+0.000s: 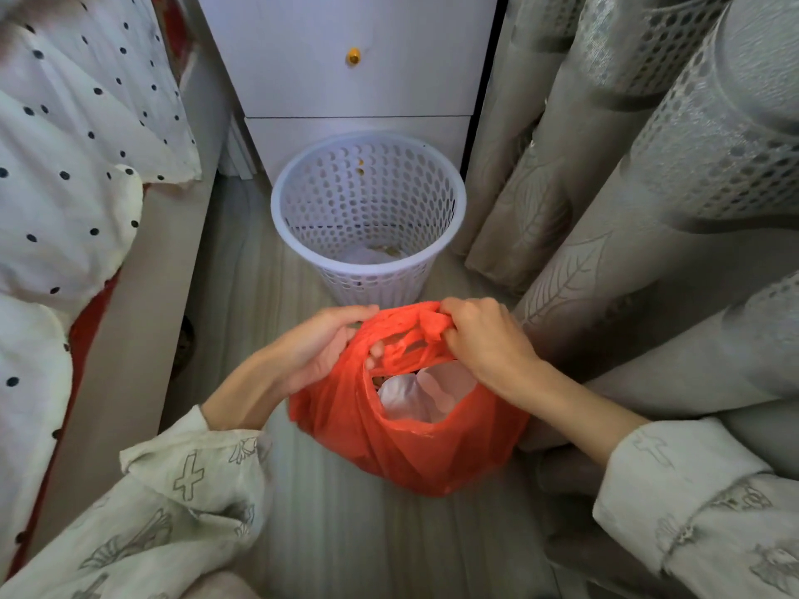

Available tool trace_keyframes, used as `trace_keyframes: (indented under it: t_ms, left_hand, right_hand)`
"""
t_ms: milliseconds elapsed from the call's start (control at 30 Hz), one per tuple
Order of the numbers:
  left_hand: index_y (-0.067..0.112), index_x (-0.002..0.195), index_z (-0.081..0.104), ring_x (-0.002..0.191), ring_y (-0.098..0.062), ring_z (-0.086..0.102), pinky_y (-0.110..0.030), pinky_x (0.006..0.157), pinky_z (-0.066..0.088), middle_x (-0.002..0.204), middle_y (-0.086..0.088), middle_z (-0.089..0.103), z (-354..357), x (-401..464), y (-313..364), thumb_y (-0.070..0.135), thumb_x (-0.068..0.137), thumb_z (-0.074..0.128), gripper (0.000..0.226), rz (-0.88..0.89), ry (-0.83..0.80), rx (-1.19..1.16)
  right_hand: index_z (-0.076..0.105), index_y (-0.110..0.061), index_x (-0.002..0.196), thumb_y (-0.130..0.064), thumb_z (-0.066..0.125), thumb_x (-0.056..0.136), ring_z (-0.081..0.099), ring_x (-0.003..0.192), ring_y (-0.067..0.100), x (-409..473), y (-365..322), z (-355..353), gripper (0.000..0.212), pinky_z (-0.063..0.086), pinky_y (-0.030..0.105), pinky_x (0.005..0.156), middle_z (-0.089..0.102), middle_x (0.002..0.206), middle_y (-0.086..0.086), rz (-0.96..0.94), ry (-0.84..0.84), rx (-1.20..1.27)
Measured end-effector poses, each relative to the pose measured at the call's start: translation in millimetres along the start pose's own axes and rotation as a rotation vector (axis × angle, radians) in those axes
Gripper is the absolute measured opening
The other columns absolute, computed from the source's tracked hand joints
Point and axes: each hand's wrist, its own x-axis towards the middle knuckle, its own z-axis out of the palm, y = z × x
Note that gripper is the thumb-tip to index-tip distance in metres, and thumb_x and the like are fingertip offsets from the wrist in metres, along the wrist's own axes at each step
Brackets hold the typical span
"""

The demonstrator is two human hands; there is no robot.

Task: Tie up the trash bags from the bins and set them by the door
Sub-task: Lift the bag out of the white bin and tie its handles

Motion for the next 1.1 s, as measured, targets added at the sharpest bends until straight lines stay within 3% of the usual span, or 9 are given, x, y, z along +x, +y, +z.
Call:
trace_keyframes:
  t_ms: [133, 267, 500, 633, 733, 833, 900, 1000, 1100]
  left_hand:
    - [0.006, 0.087, 0.065, 0.055, -0.014, 0.067, -0.022, 0.053, 0.050, 0.067, -0.007, 0.073, -1, 1, -1, 0.028, 0.096, 0.037, 0.037, 0.030, 0.088, 0.071]
    - [0.021, 0.089, 0.053, 0.054, -0.011, 0.045, -0.020, 0.047, 0.032, 0.069, 0.000, 0.050, -8, 8, -10, 0.044, 0.086, 0.052, 0.023, -0.006, 0.175, -0.024]
    - [0.008, 0.094, 0.065, 0.057, -0.006, 0.064, -0.017, 0.056, 0.053, 0.065, 0.002, 0.071, -8, 8, -7, 0.012, 0.092, 0.044, 0.022, 0.118, 0.131, -0.275]
    - [0.008, 0.080, 0.062, 0.051, -0.001, 0.061, -0.013, 0.052, 0.046, 0.059, 0.004, 0.071, -12, 7, -8, 0.010, 0.097, 0.036, 0.030, 0.405, 0.457, -0.187]
    - [0.009, 0.081, 0.056, 0.062, -0.007, 0.067, -0.019, 0.064, 0.052, 0.056, 0.005, 0.068, -16, 9, -11, 0.016, 0.098, 0.033, 0.029, 0.506, 0.514, -0.441]
    - [0.010, 0.079, 0.051, 0.061, -0.015, 0.066, -0.035, 0.074, 0.057, 0.048, 0.002, 0.060, -13, 13, -15, 0.026, 0.099, 0.027, 0.035, 0.454, 0.416, -0.857]
    - [0.016, 0.063, 0.038, 0.035, -0.009, 0.048, -0.024, 0.048, 0.054, 0.039, 0.004, 0.043, -20, 13, -17, 0.023, 0.100, 0.025, 0.040, 0.427, 0.439, -0.970]
    - [0.019, 0.056, 0.023, 0.026, -0.005, 0.021, -0.012, 0.032, 0.024, 0.033, 0.008, 0.023, -40, 8, -26, 0.005, 0.094, 0.018, 0.040, 0.394, 0.592, -0.879]
    - [0.019, 0.059, 0.026, 0.024, -0.005, 0.018, -0.010, 0.030, 0.017, 0.029, 0.009, 0.020, -53, 5, -38, 0.001, 0.089, 0.018, 0.036, 0.341, 0.775, -0.764]
  right_hand:
    - [0.073, -0.012, 0.090, -0.008, 0.054, 0.081, 0.065, 0.089, 0.022, 6, -1, 1, 0.021, 0.042, 0.030, 0.076, 0.074, 0.094, 0.014, 0.056, 0.179, 0.394]
    - [0.066, -0.019, 0.061, 0.003, 0.059, 0.080, 0.046, 0.037, 0.000, 7, -7, -3, 0.030, 0.034, 0.013, 0.044, 0.059, 0.039, -0.006, 0.177, -0.002, 1.044]
    - [0.066, -0.018, 0.052, 0.008, 0.053, 0.075, 0.051, 0.050, 0.008, 5, -4, -2, 0.038, 0.038, 0.024, 0.057, 0.062, 0.051, 0.000, 0.166, -0.122, 1.316]
    - [0.060, -0.010, 0.072, -0.008, 0.037, 0.089, 0.066, 0.075, 0.019, 13, 6, -9, 0.029, 0.046, 0.026, 0.086, 0.071, 0.074, 0.010, 0.443, -0.106, 1.871]
    - [0.057, -0.010, 0.048, -0.021, 0.037, 0.091, 0.069, 0.057, 0.021, 15, 10, -11, 0.048, 0.053, 0.032, 0.082, 0.065, 0.052, 0.009, 0.573, -0.098, 2.150]
    - [0.036, -0.015, 0.036, -0.022, 0.044, 0.073, 0.039, 0.032, 0.015, 14, 2, -6, 0.039, 0.054, 0.030, 0.065, 0.030, 0.033, 0.001, 0.615, -0.151, 2.154]
    - [0.030, -0.017, 0.031, -0.021, 0.041, 0.061, 0.022, 0.026, 0.012, 15, 1, -4, 0.032, 0.043, 0.023, 0.050, 0.019, 0.028, -0.002, 0.655, -0.176, 1.996]
    - [0.024, -0.020, 0.028, -0.013, 0.034, 0.065, 0.013, 0.021, 0.010, 16, 17, -1, 0.040, 0.032, 0.013, 0.034, 0.013, 0.025, -0.005, 0.741, -0.132, 1.717]
    - [0.023, -0.021, 0.043, -0.008, 0.028, 0.080, 0.011, 0.022, 0.009, 15, 34, 2, 0.040, 0.029, 0.014, 0.035, 0.012, 0.026, -0.007, 0.773, -0.072, 1.444]
